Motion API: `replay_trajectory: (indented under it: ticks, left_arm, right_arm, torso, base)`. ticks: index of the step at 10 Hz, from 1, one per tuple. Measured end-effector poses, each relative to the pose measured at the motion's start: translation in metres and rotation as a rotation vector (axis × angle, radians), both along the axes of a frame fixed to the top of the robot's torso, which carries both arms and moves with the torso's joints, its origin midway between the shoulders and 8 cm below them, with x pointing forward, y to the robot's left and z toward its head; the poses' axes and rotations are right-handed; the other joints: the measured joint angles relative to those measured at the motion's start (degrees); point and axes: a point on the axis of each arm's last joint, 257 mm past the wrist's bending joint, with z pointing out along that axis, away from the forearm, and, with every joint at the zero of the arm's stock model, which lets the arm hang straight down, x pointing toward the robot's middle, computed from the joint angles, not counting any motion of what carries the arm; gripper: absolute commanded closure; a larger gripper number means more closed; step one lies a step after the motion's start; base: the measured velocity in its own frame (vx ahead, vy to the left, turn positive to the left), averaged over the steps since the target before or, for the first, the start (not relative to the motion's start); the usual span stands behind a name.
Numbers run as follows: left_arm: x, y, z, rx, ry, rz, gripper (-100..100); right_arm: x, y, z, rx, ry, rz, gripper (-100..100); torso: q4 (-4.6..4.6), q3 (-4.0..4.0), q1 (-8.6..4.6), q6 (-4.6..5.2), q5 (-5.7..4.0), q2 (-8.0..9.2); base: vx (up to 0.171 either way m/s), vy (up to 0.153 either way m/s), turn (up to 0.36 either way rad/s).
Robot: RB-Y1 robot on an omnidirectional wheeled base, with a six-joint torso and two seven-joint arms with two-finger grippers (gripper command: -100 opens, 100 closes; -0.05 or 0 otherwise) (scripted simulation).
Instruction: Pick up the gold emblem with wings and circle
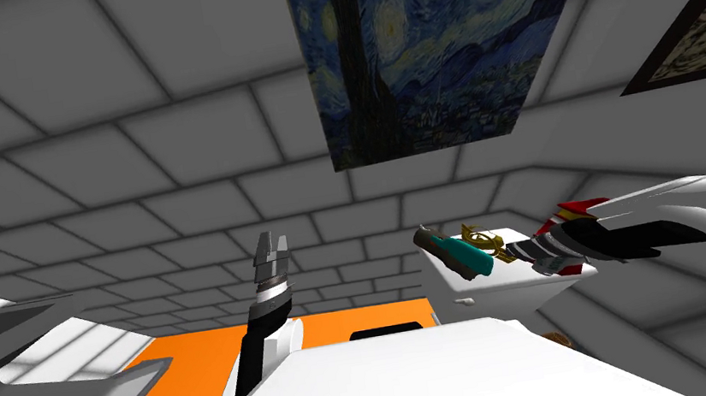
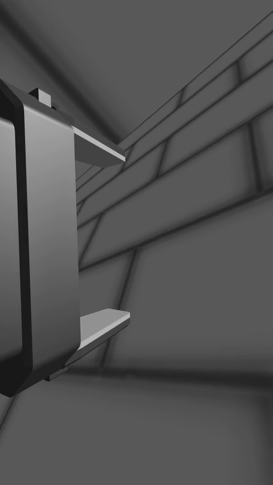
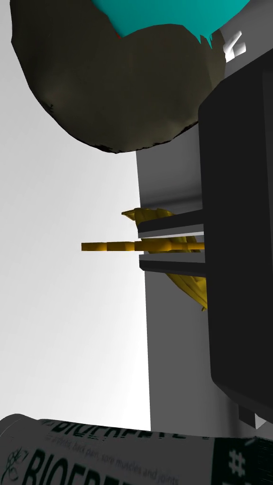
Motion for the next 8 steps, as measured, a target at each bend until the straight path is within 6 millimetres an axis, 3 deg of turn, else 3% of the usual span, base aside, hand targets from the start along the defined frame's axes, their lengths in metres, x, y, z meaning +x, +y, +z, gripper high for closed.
replay_trajectory:
  ticks: [7,8]
  left_arm:
    - [0.000,0.000,0.000,0.000,0.000,0.000,0]
    - [0.000,0.000,0.000,0.000,0.000,0.000,0]
  right_arm:
    - [0.018,0.019,0.008,-0.021,-0.011,0.069,100]
    - [0.019,0.019,0.008,-0.021,-0.011,0.069,0]
  torso:
    - [0.01,0.02,0.08,-0.12,0.05,0.03]
    - [0.01,0.03,0.09,-0.11,0.06,0.06]
  base:
    - [0.019,-0.004,-0.072]
    - [0.000,0.000,0.000]
